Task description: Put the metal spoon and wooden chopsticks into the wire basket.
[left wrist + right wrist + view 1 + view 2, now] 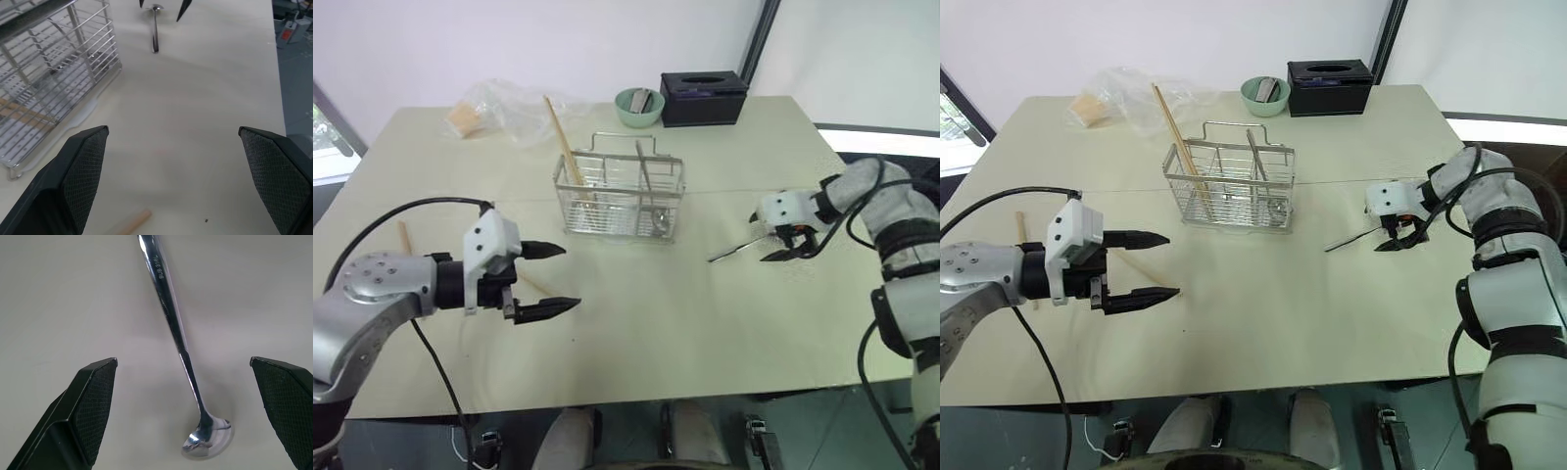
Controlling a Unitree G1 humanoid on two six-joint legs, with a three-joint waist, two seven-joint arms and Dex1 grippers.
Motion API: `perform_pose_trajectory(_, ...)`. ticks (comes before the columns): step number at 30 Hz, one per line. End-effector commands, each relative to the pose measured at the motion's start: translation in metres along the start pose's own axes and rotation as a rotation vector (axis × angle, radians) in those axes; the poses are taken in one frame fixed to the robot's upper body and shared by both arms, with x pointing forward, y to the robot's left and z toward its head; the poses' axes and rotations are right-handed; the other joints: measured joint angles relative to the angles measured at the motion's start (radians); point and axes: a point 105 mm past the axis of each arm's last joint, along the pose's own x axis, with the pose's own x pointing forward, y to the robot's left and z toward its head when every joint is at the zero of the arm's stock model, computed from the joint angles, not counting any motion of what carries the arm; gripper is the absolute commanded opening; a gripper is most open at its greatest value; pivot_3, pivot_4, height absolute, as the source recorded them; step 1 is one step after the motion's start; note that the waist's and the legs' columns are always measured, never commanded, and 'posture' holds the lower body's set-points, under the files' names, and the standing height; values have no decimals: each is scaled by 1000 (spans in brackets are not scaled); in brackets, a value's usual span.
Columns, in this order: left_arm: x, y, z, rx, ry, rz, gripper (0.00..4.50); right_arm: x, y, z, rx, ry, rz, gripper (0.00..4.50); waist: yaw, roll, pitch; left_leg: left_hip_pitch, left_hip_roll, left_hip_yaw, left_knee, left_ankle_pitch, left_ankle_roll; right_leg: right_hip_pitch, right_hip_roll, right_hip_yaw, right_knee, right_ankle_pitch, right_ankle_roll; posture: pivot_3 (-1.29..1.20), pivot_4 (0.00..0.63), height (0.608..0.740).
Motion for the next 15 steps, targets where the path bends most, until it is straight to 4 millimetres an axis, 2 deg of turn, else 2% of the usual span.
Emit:
perform_pose_trajectory(1,-4,-3,10,35,-19,20,4500,-4,-15,6,-22,14,-68,4480,0,0,0,0,0,0,0,0,0,0,0,0,1,0,0,0,150,649)
perform_pose_trajectory(9,-9,-4,18,37,-33,64,4500,10,-9,-2,-46,84,-55,4480,0,-2,-1,1,0,-1,2,1,-1,-2,0,1,8,-1,-1,0,150,649)
perform_pose_trajectory(12,-10,-4,21,38,-38,71,4500,12,-8,-3,-45,90,-54,3698,0,-4,-2,2,0,-1,2,1,-1,-1,1,1,9,-1,-1,0,150,649)
perform_pose_trajectory(15,-9,-3,26,46,-43,75,4500,14,-8,-2,-34,76,-54,2213,0,-4,-2,2,0,0,3,1,-1,-1,1,1,9,-1,-2,0,150,649)
